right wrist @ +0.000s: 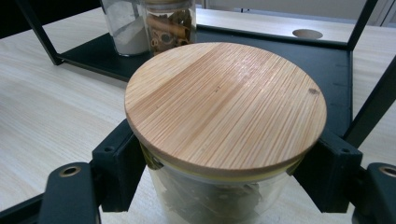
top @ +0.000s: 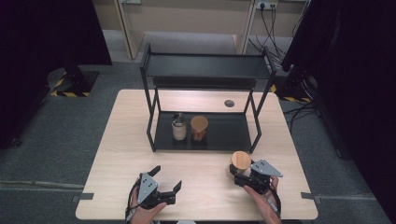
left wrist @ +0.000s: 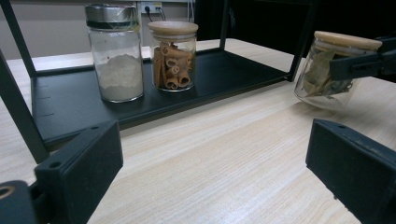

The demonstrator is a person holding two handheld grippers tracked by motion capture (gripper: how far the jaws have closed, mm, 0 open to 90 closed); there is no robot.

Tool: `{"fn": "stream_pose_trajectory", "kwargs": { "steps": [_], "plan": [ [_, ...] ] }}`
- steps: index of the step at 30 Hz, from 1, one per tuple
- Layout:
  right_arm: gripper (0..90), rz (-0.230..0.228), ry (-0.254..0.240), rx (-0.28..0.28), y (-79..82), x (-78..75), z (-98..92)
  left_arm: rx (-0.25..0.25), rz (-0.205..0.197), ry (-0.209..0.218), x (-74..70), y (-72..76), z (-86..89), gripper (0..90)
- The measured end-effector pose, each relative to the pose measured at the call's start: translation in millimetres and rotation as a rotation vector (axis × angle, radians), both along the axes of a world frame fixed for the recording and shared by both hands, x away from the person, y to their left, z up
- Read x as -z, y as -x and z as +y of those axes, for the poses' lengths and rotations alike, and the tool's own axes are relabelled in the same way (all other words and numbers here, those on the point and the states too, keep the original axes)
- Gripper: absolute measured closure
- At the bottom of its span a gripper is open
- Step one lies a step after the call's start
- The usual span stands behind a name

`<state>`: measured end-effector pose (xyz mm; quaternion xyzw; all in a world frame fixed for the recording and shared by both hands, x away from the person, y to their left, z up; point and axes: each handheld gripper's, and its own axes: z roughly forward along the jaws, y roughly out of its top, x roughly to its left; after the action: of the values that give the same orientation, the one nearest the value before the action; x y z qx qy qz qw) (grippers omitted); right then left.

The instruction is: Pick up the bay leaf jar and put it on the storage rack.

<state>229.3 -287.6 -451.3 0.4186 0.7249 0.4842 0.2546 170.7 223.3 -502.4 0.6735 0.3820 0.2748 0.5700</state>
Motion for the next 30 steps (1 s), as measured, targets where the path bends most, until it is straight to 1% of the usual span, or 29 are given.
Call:
{"fn": "stream_pose_trajectory", "kwargs": {
  "steps": [7,12,20,26,30],
  "plan": [
    [25.2,-0.022,0.009,-0.017,-2.8,-6.5,3.7,-0.002,0.004,0.001,0.7,-0.6,-1.0,3.1],
    [25.2,-0.039,0.022,-0.030,-8.2,-12.1,9.1,-0.001,0.005,0.000,0.7,-0.8,-0.8,3.1],
    [25.3,-0.038,0.037,-0.045,-21.6,-18.4,18.2,0.000,0.002,-0.001,0.6,-0.3,-0.7,3.1],
    [25.3,-0.037,0.040,-0.057,-35.8,-25.2,26.0,-0.001,0.006,-0.001,0.7,-1.0,-0.5,3.1],
    [25.3,-0.039,0.041,-0.050,-46.7,-27.9,33.5,-0.002,0.005,0.001,0.7,-0.4,-0.7,3.1]
  ]
}}
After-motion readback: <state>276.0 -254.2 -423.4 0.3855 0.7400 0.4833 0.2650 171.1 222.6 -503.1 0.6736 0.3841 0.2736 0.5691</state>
